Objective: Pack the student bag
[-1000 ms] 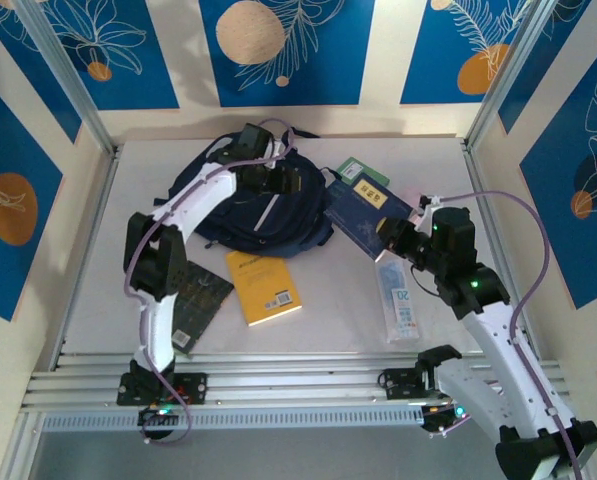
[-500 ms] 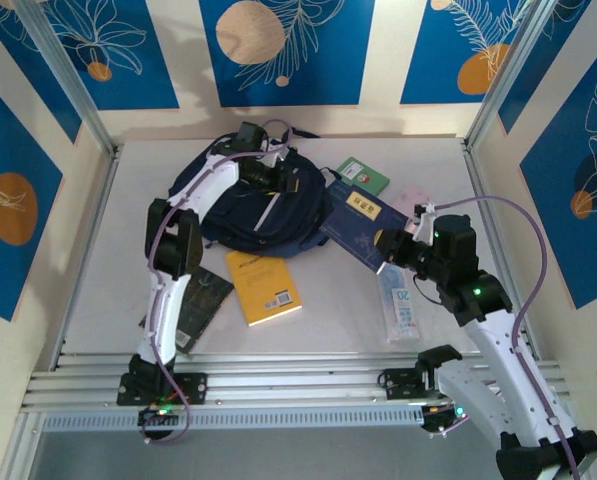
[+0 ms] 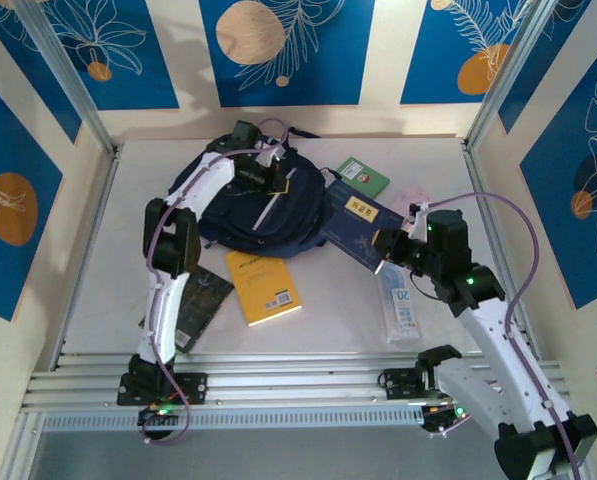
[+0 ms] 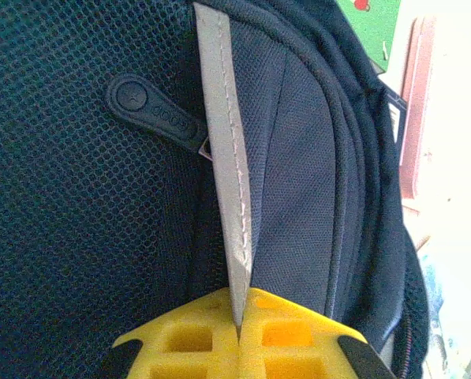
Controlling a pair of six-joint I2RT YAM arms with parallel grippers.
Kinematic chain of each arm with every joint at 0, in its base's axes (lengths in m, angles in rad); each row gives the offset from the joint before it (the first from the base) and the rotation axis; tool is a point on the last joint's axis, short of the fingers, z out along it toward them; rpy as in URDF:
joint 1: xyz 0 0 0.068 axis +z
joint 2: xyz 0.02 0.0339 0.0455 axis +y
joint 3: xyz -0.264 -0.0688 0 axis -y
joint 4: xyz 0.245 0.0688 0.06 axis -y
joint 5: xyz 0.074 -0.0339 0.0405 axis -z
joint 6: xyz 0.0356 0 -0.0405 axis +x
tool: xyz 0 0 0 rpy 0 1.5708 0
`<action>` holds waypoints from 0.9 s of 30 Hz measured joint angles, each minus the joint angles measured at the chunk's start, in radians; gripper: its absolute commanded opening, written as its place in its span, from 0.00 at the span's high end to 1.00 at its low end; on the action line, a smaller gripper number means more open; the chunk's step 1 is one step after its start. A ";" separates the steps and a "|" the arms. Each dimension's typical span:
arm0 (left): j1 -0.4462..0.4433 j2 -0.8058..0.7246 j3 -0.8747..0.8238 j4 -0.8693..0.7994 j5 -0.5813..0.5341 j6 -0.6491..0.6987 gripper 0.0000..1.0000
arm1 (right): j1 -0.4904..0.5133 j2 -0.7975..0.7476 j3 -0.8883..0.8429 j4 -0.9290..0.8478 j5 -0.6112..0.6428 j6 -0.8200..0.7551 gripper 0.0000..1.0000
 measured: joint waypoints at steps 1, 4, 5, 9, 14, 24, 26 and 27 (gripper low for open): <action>0.005 0.000 0.025 -0.020 -0.001 -0.002 1.00 | 0.000 0.012 0.000 0.000 0.000 0.001 1.00; 0.025 -0.018 0.091 -0.074 -0.005 -0.010 1.00 | -0.001 0.051 0.002 0.000 -0.005 0.007 1.00; 0.034 -0.030 0.106 -0.088 -0.008 -0.012 1.00 | -0.001 0.066 0.004 0.002 -0.011 0.012 1.00; 0.076 -0.085 0.166 -0.132 -0.008 -0.034 1.00 | -0.001 0.138 0.023 0.012 -0.051 0.026 1.00; 0.122 -0.129 0.236 -0.175 -0.008 -0.047 1.00 | 0.000 0.233 0.095 0.031 -0.122 0.036 1.00; 0.161 -0.147 0.243 -0.184 0.029 -0.088 1.00 | 0.071 0.507 0.342 0.079 -0.214 0.040 1.00; 0.164 -0.147 0.243 -0.180 0.050 -0.098 1.00 | 0.101 0.574 0.391 0.090 -0.214 0.040 1.00; 0.165 -0.147 0.243 -0.177 0.061 -0.107 1.00 | 0.114 0.610 0.415 0.101 -0.215 0.040 1.00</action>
